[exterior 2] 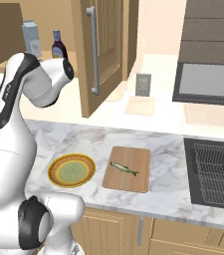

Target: Pick the fish from the plate and place it on the cutting board. Then pick the condiment bottle from the cabinet and place it next to the cutting board.

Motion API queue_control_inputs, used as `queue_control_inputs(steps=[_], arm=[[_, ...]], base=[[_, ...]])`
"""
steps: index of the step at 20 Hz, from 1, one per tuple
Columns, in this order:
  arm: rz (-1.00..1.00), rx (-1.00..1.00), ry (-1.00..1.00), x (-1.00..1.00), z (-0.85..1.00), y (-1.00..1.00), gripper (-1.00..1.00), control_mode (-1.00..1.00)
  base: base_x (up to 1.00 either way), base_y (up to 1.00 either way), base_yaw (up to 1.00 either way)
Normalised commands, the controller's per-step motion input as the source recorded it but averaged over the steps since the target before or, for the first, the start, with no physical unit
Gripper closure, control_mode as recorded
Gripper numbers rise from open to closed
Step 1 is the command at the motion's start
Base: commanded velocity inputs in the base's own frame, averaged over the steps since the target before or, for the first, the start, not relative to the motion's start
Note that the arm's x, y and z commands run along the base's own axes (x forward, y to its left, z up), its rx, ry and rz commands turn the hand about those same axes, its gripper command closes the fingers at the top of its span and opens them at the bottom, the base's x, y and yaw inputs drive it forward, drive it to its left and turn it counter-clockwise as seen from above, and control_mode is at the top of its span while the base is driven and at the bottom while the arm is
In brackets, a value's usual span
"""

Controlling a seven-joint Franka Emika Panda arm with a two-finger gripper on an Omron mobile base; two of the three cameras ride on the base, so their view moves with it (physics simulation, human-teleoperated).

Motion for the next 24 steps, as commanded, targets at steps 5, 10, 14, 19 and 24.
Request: queue_control_inputs(steps=[5,10,14,19,24], arm=[[-0.1,0.0,0.0,0.0,0.1,-0.1,-1.0,-1.0],[-0.1,0.0,-0.01,0.01,0.1,-0.05,-1.0,-1.0],[-0.08,0.0,-0.01,0.08,0.11,-0.03,-1.0,-1.0],[-0.05,0.0,0.0,0.19,0.1,-0.06,-1.0,-1.0],[-0.03,0.01,0.0,0.17,0.05,-0.09,-1.0,-1.0]], base=[[0.0,0.0,0.0],[0.0,0.0,0.0],[0.0,0.0,0.0],[0.0,0.0,0.0],[0.0,0.0,0.0]])
